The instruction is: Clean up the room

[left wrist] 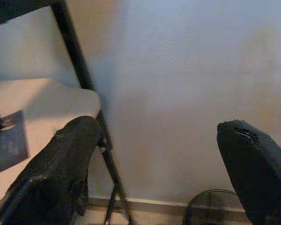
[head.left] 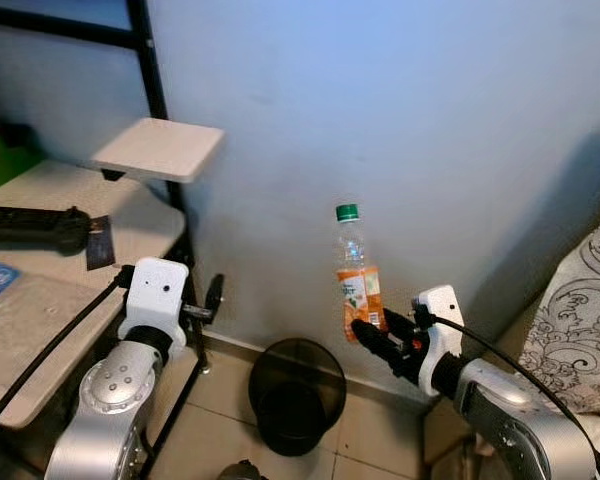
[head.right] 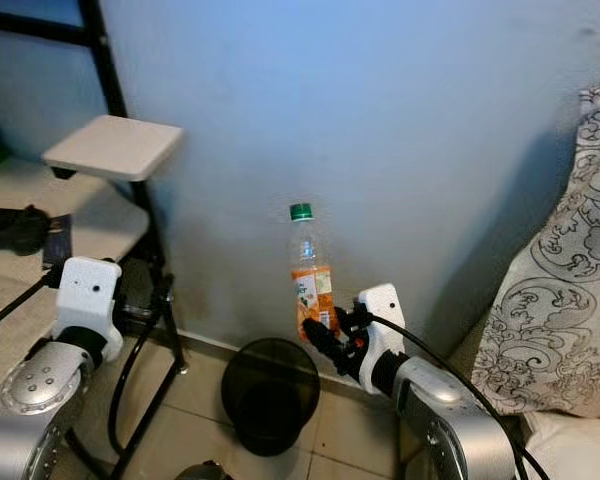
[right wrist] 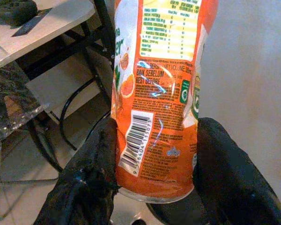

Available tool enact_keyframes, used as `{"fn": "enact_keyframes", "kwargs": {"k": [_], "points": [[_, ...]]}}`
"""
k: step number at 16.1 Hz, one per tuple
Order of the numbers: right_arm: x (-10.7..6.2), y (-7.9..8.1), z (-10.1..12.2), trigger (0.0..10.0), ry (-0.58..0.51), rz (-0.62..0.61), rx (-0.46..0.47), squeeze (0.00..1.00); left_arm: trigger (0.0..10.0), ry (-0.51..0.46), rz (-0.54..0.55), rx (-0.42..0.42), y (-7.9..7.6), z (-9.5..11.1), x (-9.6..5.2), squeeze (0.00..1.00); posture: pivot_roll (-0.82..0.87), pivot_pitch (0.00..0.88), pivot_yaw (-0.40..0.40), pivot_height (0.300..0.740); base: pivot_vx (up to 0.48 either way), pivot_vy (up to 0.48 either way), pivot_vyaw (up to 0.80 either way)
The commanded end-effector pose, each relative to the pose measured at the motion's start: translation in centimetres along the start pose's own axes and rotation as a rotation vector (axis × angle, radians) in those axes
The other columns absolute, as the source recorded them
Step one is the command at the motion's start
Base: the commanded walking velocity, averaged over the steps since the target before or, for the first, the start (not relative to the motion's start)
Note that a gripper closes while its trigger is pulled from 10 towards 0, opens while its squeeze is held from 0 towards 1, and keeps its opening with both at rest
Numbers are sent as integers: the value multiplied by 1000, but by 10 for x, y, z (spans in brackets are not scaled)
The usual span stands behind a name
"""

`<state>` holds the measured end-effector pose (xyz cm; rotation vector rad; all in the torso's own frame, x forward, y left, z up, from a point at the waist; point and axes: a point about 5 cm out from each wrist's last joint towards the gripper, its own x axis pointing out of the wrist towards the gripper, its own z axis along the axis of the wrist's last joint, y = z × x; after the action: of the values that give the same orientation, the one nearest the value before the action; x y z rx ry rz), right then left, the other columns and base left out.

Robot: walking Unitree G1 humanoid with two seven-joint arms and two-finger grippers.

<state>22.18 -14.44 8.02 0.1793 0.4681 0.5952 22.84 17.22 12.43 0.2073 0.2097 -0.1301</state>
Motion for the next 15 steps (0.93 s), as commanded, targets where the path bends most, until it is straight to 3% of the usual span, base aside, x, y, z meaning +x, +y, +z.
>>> {"fn": "enact_keyframes", "kwargs": {"k": [1, 4, 7, 12, 13, 15], "points": [[-3, -8, 2, 10000, -4, -44, 1, 0, 10000, -15, -31, -3, -4, 5, 1, 0, 100, 0, -52, 740, 292, 0, 0], [-1, -8, 3, 10000, 1, -47, -29, 0, 10000, -11, -35, -8, -5, 4, 0, 0, 104, 0, -55, 740, 295, 0, 0], [0, -9, 4, 10000, 0, -53, -29, 0, 10000, -8, -38, -13, -5, 3, 0, 0, 105, 0, -58, 740, 296, 0, 800], [1, -14, 2, 10000, 33, -76, -31, 0, 10000, 2, -56, -17, -7, 2, 0, 0, 99, 0, -55, 740, 289, 0, 0], [-1, -22, -3, 10000, 91, -99, -92, 0, 10000, 34, -141, -14, -14, -1, -3, 0, 98, 0, -54, 740, 0, 0, 0], [-3, -25, -5, 10000, 133, -86, -149, 0, 10000, 56, -190, -4, -18, -4, -6, 0, 94, 0, -52, 740, 0, 0, 0]]}}
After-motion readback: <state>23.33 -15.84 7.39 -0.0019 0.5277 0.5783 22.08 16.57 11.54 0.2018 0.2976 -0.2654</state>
